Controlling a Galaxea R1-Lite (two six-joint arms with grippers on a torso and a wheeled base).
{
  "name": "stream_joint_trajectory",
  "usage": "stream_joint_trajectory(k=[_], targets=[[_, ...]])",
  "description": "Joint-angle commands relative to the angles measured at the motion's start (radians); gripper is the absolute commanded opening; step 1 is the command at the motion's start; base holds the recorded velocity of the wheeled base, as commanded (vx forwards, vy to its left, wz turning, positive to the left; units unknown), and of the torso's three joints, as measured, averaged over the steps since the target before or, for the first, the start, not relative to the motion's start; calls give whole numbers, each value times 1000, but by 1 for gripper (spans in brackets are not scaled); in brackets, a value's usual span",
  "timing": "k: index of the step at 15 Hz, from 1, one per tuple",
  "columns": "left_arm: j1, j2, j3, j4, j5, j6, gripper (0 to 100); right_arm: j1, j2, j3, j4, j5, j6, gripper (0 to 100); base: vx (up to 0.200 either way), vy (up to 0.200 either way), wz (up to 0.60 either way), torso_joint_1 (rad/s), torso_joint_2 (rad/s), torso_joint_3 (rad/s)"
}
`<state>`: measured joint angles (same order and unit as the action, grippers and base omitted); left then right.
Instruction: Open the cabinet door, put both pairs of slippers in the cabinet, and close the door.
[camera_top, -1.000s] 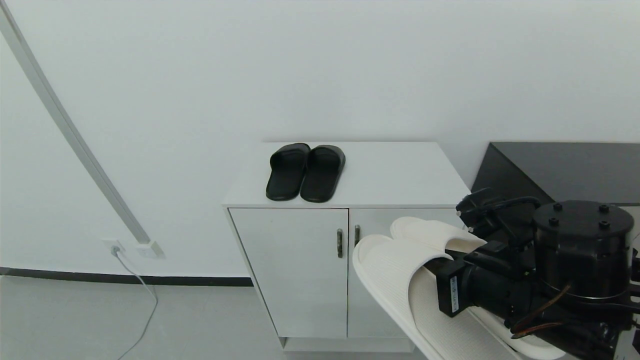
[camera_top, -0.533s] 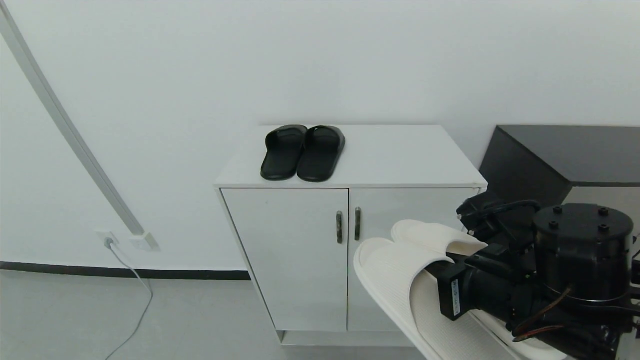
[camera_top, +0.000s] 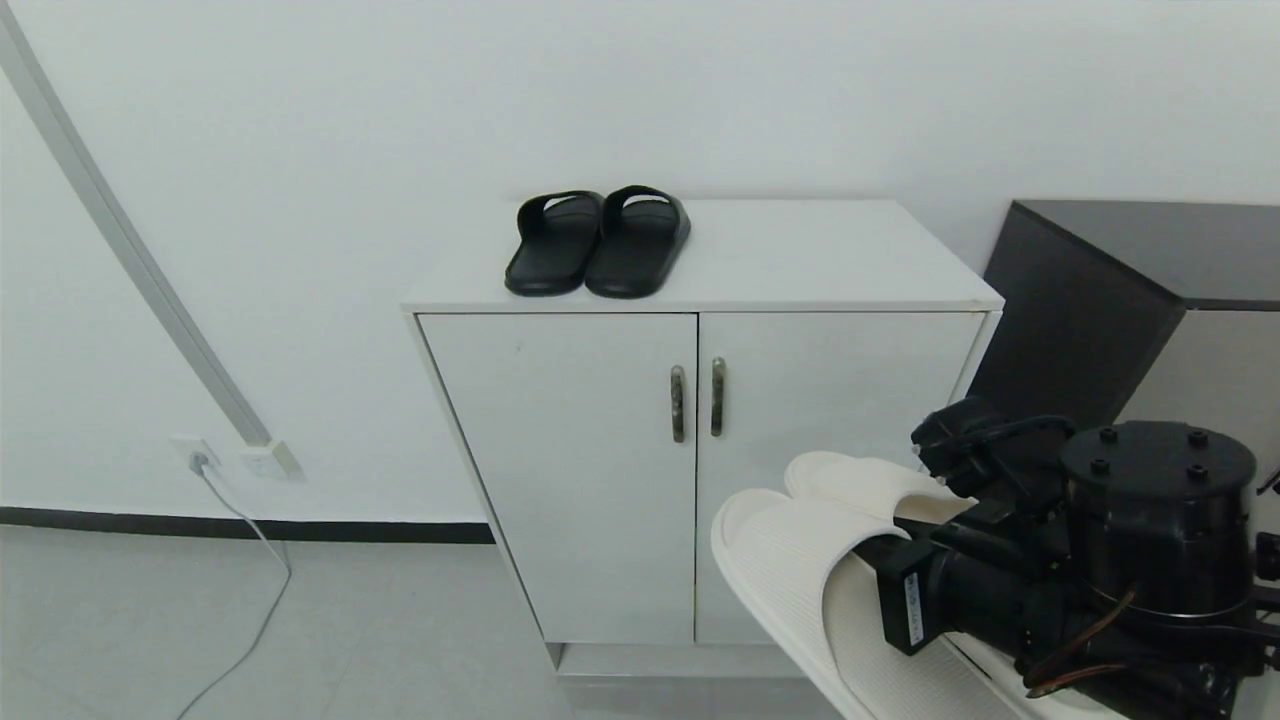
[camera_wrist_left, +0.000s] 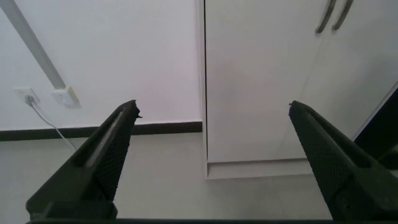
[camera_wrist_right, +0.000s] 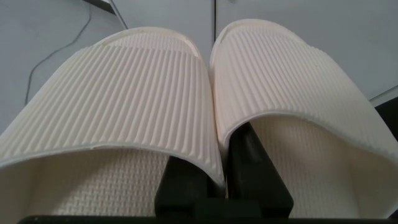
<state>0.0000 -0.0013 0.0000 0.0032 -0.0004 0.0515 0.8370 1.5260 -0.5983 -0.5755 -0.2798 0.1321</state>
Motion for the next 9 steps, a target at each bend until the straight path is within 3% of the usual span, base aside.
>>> stream_joint_trajectory(k=[1,3,9], targets=[[0,1,0,1,-1,-1,100,1,10,3,-1,1,0,0,0,0,0,-188,505,325],[0,1,-2,1,-1,-19,100,1,14,3,-1,1,0,0,0,0,0,-176,493,315],[-3,61,-3,-6,3,-35,100,2,31,11,-26,1,0,0,0,0,0,-146,472,322]])
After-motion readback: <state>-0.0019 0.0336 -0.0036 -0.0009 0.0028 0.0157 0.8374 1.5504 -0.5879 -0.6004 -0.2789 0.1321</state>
